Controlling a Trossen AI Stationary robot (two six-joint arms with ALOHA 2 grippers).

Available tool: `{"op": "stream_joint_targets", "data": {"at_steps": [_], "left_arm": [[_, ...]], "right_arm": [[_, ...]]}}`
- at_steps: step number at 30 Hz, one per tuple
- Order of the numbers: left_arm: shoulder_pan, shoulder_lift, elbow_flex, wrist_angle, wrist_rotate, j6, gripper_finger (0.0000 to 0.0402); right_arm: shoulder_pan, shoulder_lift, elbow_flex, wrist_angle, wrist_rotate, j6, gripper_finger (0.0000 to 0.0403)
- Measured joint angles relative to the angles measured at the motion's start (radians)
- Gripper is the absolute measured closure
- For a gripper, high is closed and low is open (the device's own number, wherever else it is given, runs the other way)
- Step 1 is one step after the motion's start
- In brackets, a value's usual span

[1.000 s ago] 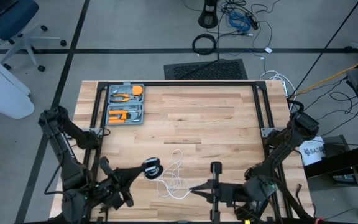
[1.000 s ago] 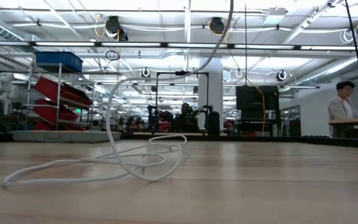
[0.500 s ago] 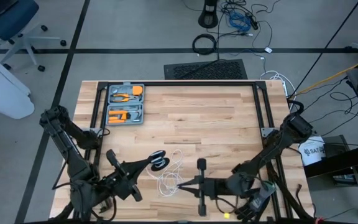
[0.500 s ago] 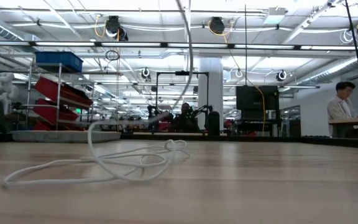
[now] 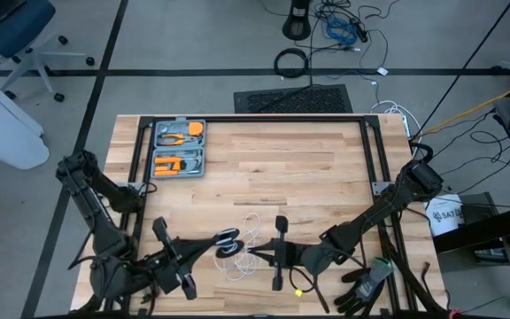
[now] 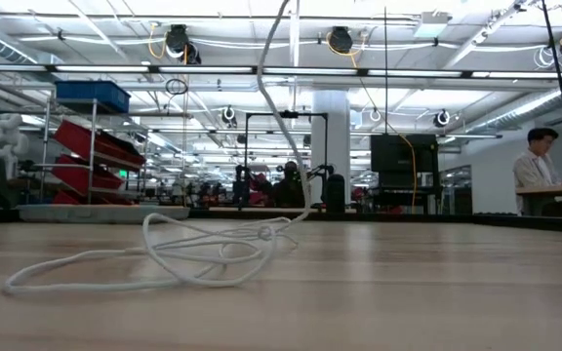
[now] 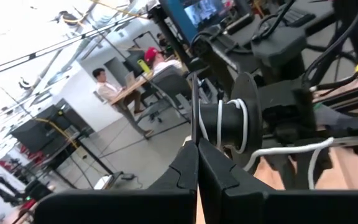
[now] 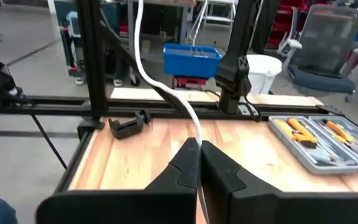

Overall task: Coil cords
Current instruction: Uncoil the white wire from the spool

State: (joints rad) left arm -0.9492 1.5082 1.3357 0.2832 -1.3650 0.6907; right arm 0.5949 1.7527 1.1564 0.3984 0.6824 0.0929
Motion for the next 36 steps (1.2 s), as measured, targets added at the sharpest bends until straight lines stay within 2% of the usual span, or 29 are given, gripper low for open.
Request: {"op": "stream_joint_targets", "data": {"at_steps": [14, 28, 29, 33, 36], "left_arm": [[-0.063, 0.001, 0.013, -0.001, 0.006, 0.007, 0.0400], [-0.165, 0.001, 0.013, -0.009, -0.016, 0.064, 0.0400], [-0.169, 0.001, 0.013, -0.009, -0.038, 0.074, 0.0400], [-0.176, 0.001, 0.013, -0.014, -0.120, 0.076, 0.0400], [-0.174, 0.001, 0.013, -0.015, -0.129, 0.076, 0.0400]], "right_arm": [[0.000, 0.000, 0.000, -0.169, 0.101, 0.072, 0.0403], [0.004, -0.010, 0.000, -0.288, 0.157, 0.176, 0.0403], [0.009, -0.016, 0.000, -0.299, 0.151, 0.185, 0.0402], [0.056, -0.031, 0.000, -0.334, -0.023, 0.162, 0.0369], [0.111, -0.031, -0.001, -0.324, -0.031, 0.158, 0.0330]]}}
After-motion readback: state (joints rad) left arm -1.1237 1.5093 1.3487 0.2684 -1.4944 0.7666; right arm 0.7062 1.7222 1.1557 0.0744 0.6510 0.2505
